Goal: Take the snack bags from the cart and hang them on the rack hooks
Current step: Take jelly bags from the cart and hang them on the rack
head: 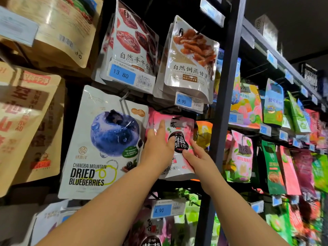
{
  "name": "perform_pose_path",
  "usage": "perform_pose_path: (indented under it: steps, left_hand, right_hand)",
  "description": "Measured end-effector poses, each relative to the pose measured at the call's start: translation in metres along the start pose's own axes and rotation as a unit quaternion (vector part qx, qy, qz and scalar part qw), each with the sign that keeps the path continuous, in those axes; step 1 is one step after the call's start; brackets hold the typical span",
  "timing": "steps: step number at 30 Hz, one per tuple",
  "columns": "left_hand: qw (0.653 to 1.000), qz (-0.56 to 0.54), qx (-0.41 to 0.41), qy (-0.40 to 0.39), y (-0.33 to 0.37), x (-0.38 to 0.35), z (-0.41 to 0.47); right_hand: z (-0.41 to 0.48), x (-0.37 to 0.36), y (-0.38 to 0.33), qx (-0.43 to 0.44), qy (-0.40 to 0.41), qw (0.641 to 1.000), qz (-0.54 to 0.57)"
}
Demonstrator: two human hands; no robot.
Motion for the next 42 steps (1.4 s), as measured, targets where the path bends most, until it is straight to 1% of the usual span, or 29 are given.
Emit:
perform_pose_path:
  steps: [5, 11, 16, 18, 20, 22, 25, 30, 33, 36, 39, 40, 42]
  left_hand:
    - [1.000, 0.009, 0.021, -0.021, -0.010, -0.012, 0.007]
    - [0.998, -0.002, 0.055, -0.030, -0.022, -0.021, 0.024]
    - [0.998, -0.012, 0.052, -0.012, -0.027, -0.021, 0.023]
    - [0.999, -0.029, 0.037, 0.007, -0.026, -0.020, 0.014]
    - [0.999, -0.030, 0.017, 0.022, -0.025, -0.020, 0.001]
    - [0.999, -0.025, -0.011, 0.026, -0.023, -0.021, -0.014]
    - [0.998, -0.052, -0.043, 0.019, -0.022, -0.028, -0.036]
    - [0.997, -0.071, -0.033, 0.003, -0.029, -0.041, -0.072]
    - [0.997, -0.048, -0.047, 0.040, -0.030, -0.043, -0.096]
    - [0.996, -0.024, -0.053, 0.068, -0.032, -0.051, -0.123]
    - [0.992, -0.012, -0.093, 0.086, -0.026, -0.068, -0.159]
    - [0.992, -0.020, -0.099, 0.071, -0.024, -0.079, -0.174]
    - [0.995, -0.041, -0.093, -0.001, -0.026, -0.114, -0.205]
  right_hand:
    - [0.008, -0.004, 0.009, -0.003, -0.008, 0.996, -0.086]
    - [0.017, -0.008, 0.009, -0.011, 0.005, 0.990, -0.141]
    - [0.022, -0.013, 0.017, -0.009, 0.009, 0.975, -0.220]
    - [0.018, -0.016, 0.019, 0.016, 0.007, 0.979, -0.205]
    - [0.010, -0.016, 0.017, 0.057, 0.023, 0.983, -0.175]
    - [0.004, -0.014, 0.022, 0.084, 0.036, 0.982, -0.165]
    - [-0.012, -0.014, 0.026, 0.108, 0.045, 0.979, -0.167]
    - [-0.046, -0.010, 0.027, 0.100, 0.045, 0.975, -0.194]
    - [-0.063, -0.005, 0.030, 0.092, 0.052, 0.973, -0.207]
    - [-0.086, 0.007, 0.041, 0.091, 0.073, 0.977, -0.179]
    - [-0.120, 0.022, 0.063, 0.063, 0.089, 0.979, -0.174]
    - [-0.133, 0.030, 0.072, 0.048, 0.093, 0.979, -0.176]
    - [-0.165, 0.048, 0.096, 0.019, 0.105, 0.977, -0.185]
Point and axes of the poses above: each hand's wrist, its own z-axis towards the middle knuckle, its own x-axis out of the back of the hand, y = z × x, the point moved 9 cm from there along z, towards the middle knuckle, and after that the axes turned 4 degrees about -y, right-handed, at the moved point
